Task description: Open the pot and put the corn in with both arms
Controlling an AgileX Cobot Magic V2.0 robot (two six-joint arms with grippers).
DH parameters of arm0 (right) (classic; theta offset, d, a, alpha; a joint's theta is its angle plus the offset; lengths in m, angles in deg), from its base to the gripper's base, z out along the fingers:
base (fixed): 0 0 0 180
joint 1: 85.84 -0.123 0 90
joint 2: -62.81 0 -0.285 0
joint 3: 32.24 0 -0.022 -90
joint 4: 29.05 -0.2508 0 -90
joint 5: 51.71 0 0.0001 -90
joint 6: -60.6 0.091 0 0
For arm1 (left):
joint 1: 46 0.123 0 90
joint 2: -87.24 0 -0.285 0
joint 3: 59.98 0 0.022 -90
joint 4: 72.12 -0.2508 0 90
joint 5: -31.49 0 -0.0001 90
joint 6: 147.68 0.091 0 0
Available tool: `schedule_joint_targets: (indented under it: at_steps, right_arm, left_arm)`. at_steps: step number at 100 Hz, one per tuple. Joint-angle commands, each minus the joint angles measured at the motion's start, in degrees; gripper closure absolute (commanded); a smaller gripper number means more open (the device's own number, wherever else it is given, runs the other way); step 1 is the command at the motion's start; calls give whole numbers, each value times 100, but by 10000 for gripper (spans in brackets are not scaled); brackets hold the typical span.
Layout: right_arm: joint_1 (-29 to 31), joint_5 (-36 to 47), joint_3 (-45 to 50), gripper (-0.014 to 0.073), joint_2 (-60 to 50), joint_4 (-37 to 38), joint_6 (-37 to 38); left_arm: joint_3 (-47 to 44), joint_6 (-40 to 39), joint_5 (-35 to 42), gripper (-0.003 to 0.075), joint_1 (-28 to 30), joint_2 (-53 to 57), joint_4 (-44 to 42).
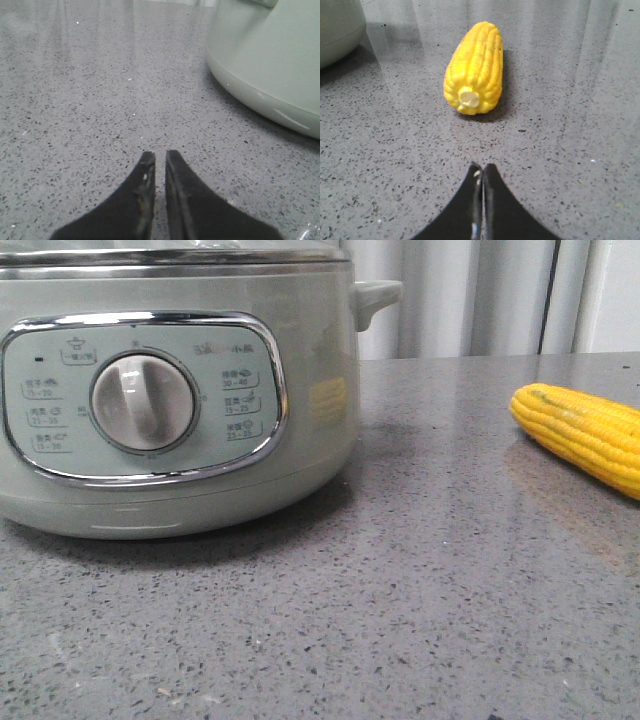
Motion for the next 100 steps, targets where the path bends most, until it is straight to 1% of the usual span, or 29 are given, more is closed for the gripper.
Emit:
schedule_joint_targets:
  at_steps: [1, 72, 80, 90, 100]
  right_arm:
    - [32, 112, 102, 665, -97, 64, -8]
    - [32, 112, 102, 665, -97, 78, -8]
    - [32, 202, 102, 665, -97, 331, -8]
    - [32, 257, 102, 665, -97, 413, -8]
    - [32, 557, 102, 665, -97, 471, -8]
  left_arm:
    - [-124, 9, 212, 741, 12, 171, 76]
    - [-124, 9, 212, 741, 12, 171, 76]
    - [-124, 9, 212, 741, 12, 171, 76]
    - [-124, 9, 212, 741, 12, 171, 76]
    - [-124, 9, 212, 741, 12, 171, 76]
